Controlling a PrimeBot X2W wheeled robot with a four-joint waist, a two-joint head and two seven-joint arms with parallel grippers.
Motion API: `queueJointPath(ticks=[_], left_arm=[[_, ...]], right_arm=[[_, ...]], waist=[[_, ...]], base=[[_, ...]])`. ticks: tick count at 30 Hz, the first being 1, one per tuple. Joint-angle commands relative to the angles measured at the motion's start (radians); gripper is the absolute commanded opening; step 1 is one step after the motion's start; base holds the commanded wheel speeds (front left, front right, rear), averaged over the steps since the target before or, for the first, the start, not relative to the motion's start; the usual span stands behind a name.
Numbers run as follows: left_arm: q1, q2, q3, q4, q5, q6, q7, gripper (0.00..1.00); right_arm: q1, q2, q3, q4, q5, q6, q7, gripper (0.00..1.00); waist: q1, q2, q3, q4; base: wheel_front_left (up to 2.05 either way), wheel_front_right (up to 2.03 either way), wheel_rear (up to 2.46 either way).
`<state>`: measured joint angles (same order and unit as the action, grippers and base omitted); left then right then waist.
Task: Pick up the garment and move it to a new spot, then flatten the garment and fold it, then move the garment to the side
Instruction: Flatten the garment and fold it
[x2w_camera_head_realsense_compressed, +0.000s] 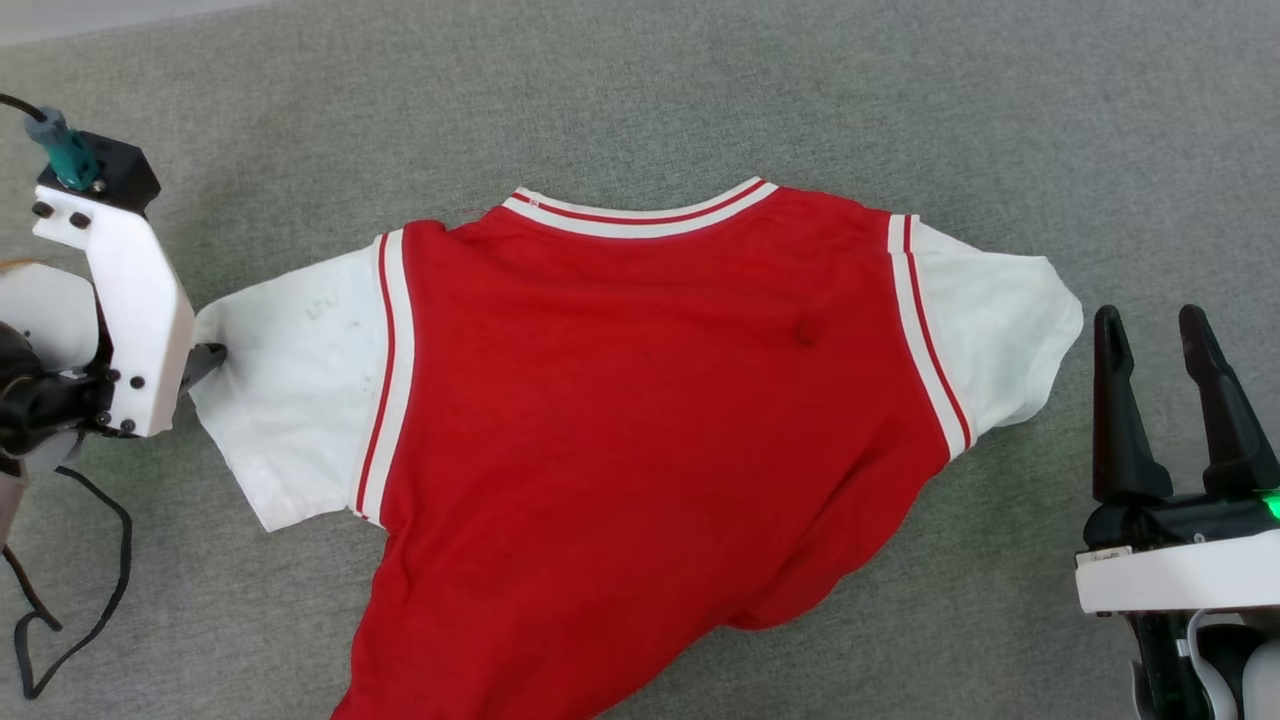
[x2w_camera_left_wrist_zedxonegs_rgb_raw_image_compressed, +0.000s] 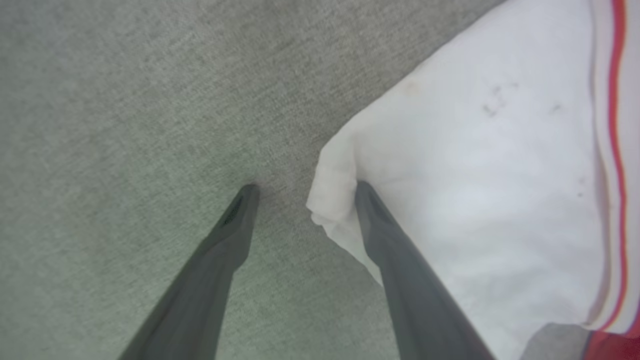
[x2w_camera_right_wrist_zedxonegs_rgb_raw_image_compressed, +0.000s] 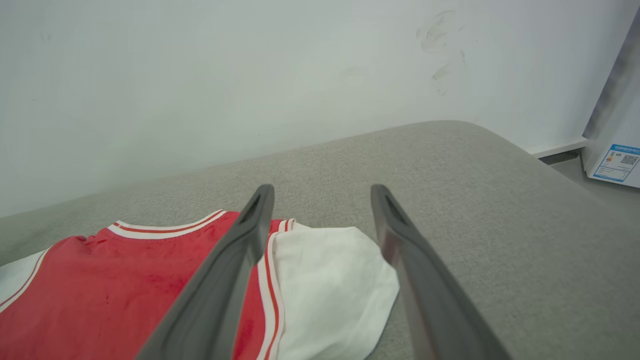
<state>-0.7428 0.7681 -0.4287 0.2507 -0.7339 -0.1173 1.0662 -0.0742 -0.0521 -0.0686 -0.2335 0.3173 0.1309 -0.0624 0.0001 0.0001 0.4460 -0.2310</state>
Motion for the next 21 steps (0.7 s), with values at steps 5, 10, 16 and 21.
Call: queueJointPath(ticks=[5,10,16,21], left_arm=[[0.077,-0.046,-0.025,0.038,-0.052,-0.002,0.007,0.00],[0.068,-0.066,0.006,0.030,-0.043,0.004,-0.104,0.00],[0.062,-0.032,0.012,0.011,0.039,0.007,-0.244,0.00],[0.064,-0.034,0.004,-0.054,0.073,0.004,-0.330,0.00]], right_arm=[[-0.008,0.003,-0.002,0.012,-0.009,0.000,-0.006,1.00],[-0.010,0.003,-0.026,0.022,-0.038,0.000,0.029,1.00],[0.002,-0.026,-0.038,0.016,-0.089,0.000,0.167,1.00],[0.004,-0.093,-0.049,-0.012,-0.090,0.000,0.344,1.00]], waist=[[-0.0001,-0.0001,0.014,0.000],[-0.0001,-0.0001,-0.010,0.030],[-0.0001,-0.0001,-0.071,0.090],[-0.0001,-0.0001,-0.113,0.147]], base=[[0.00,0.00,0.00],[0.00,0.00,0.00],[0.00,0.00,0.00],[0.00,0.00,0.00]])
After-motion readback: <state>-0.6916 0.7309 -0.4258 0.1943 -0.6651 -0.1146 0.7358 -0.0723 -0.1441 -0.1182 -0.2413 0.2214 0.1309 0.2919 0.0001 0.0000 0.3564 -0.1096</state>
